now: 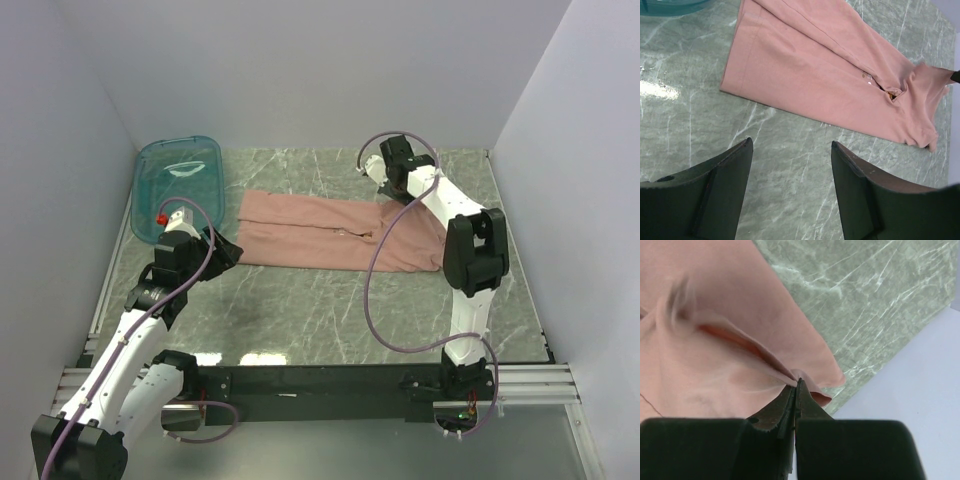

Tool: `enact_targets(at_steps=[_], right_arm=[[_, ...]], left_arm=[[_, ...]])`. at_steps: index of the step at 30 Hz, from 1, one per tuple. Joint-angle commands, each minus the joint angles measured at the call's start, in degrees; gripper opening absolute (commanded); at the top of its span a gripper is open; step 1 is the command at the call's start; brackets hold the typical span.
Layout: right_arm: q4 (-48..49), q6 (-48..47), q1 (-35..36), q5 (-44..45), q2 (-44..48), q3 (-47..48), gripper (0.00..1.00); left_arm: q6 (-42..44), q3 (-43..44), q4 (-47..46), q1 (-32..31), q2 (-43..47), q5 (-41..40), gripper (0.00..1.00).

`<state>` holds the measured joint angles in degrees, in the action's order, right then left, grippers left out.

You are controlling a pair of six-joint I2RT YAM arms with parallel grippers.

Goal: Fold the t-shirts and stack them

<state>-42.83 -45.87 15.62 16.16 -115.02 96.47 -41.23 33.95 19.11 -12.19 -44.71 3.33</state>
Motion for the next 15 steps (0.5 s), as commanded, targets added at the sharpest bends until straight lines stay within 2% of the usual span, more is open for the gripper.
enact_targets(at_steps=[1,13,15], right_arm=[[2.2,0.9,0.2,2.2,-1.5,3.1,0.0],[3.1,1.9,-0.6,3.2,-6.0,5.7,0.0],[3.5,1.9,-0.7,3.8,-6.8,6.0,0.04]], left_arm=[[0.5,-0.1,-1.5,0.1,0.9,0.0,0.69],[0.3,0.1,-1.4,0.1,0.9,0.1,0.69],[0.4,0.1,-1.4,0.1,0.8,0.0,0.69]])
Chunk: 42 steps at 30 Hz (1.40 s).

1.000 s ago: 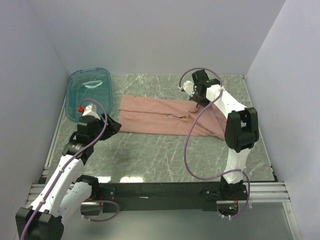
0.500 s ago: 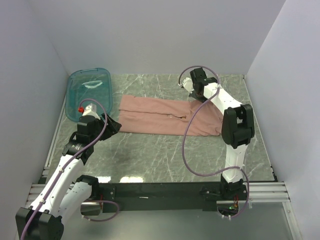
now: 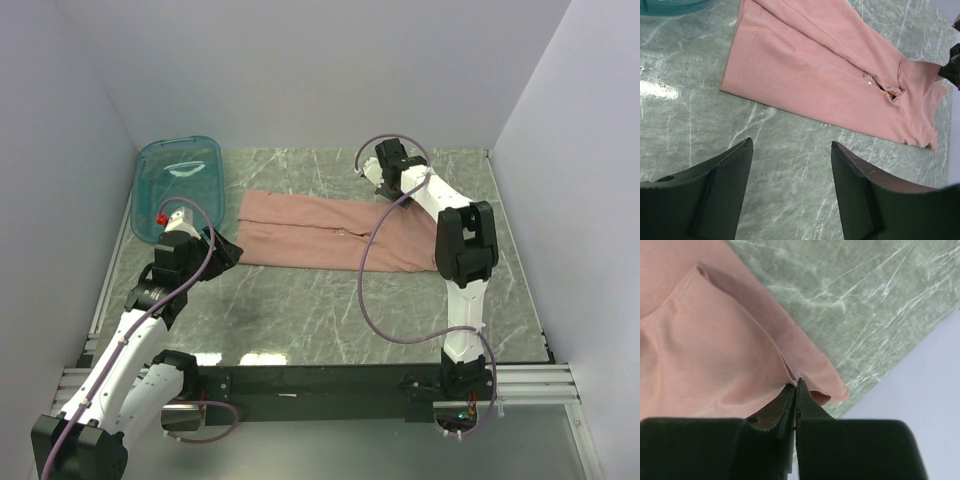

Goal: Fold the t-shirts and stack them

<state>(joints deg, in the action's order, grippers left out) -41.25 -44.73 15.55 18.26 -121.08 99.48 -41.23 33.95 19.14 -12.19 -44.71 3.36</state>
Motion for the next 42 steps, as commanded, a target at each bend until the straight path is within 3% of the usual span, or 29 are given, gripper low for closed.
enact_targets(at_steps=[1,5,8,11,15,17,20,28,35,42], right_arm=[[2.1,0.8,-0.7,1.8,-0.8,3.0,0.06],[5.5,2.6,-1.6,3.7,-1.2,3.0,0.31],[7.1,5.8,-3.5,3.1,-0.1,4.0,0.43],[2.1,10.5,-7.6,-3.2,0.9,7.9,0.46],[-11.2,15.4,-15.0,-22.1,2.3,12.3,0.47],[-16.3,14.8,-18.0,-30.7,5.2,8.7,0.44],[-18.9,14.1,-23.5,-36.5,10.0,-0.2,0.39],[-23.9,7.4,-35.1,-43.6,16.0,-16.7,0.36],[-21.0,9.1,-35.2,-46.6,14.6,-19.3,0.36],[-20.0,10.8,-35.2,-45.9,12.8,-17.9,0.36]], left_arm=[[0.4,0.1,-1.5,0.1,0.9,0.0,0.69],[0.3,0.1,-1.7,0.1,0.6,-0.1,0.69],[0.5,0.1,-1.6,0.1,0.2,-0.4,0.69],[0.4,0.3,-1.6,0.0,0.3,-1.0,0.7],[-0.7,0.0,-2.1,0.1,0.2,-0.6,0.75],[-2.4,-1.0,-3.7,0.1,0.0,0.5,0.77],[-5.8,-3.6,-7.5,0.1,-1.9,4.3,0.75],[-8.3,-5.5,-14.2,0.1,-11.4,8.0,0.67],[-9.0,-2.1,-16.1,0.1,-23.6,6.6,0.59],[-10.8,2.8,-13.6,0.1,-30.9,1.7,0.58]])
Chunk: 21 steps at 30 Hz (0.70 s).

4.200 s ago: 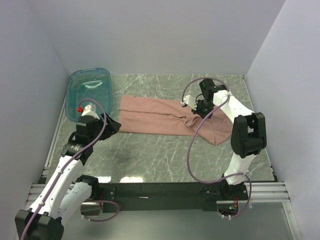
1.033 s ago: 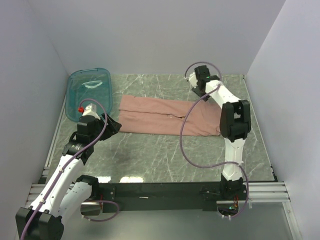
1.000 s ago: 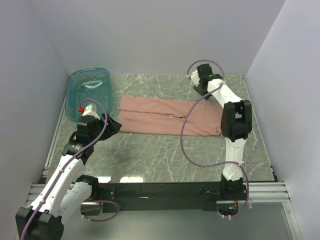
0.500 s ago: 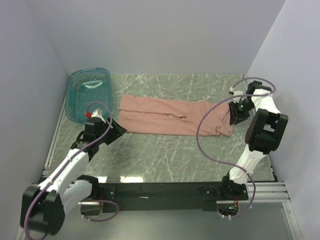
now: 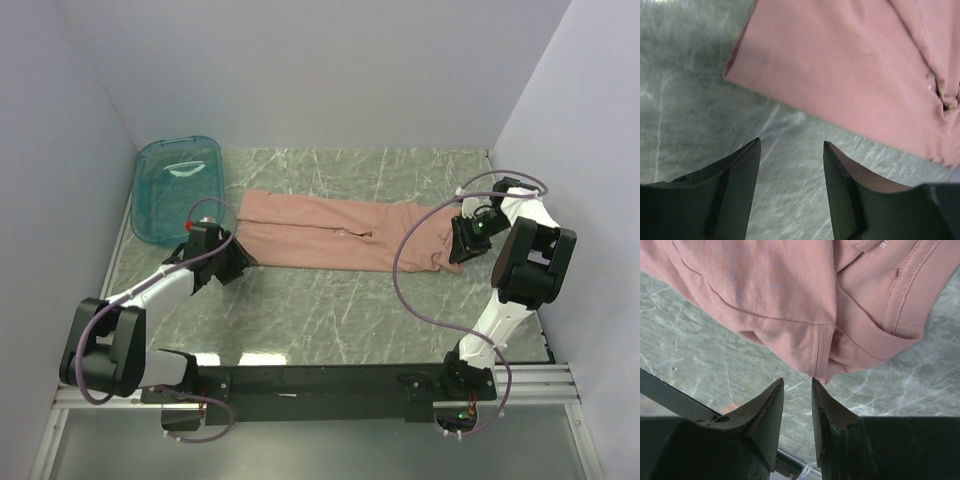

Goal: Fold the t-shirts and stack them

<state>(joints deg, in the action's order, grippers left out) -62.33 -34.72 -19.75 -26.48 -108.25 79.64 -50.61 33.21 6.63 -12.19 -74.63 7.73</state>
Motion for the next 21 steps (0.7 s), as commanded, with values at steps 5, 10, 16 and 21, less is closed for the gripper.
enact_targets(at_steps=[5,10,16,21], right_arm=[[0.6,0.0,0.0,-0.4,0.1,2.0,0.37],[0.8,-0.4,-0.1,-0.4,0.2,2.0,0.37],[1.8,-0.2,-0.3,-0.6,0.6,1.1,0.38],[3.8,0.9,-0.3,0.7,-0.7,0.2,0.39]], left_arm=[[-3.3,4.6,-1.3,0.0,-3.8,-5.6,0.57],[-4.5,6.6,0.0,-0.1,-6.6,-7.6,0.51],[-5.1,6.8,1.8,-0.4,-8.6,-11.9,0.48],[-4.7,7.1,1.2,-0.4,-11.1,-11.4,0.39]])
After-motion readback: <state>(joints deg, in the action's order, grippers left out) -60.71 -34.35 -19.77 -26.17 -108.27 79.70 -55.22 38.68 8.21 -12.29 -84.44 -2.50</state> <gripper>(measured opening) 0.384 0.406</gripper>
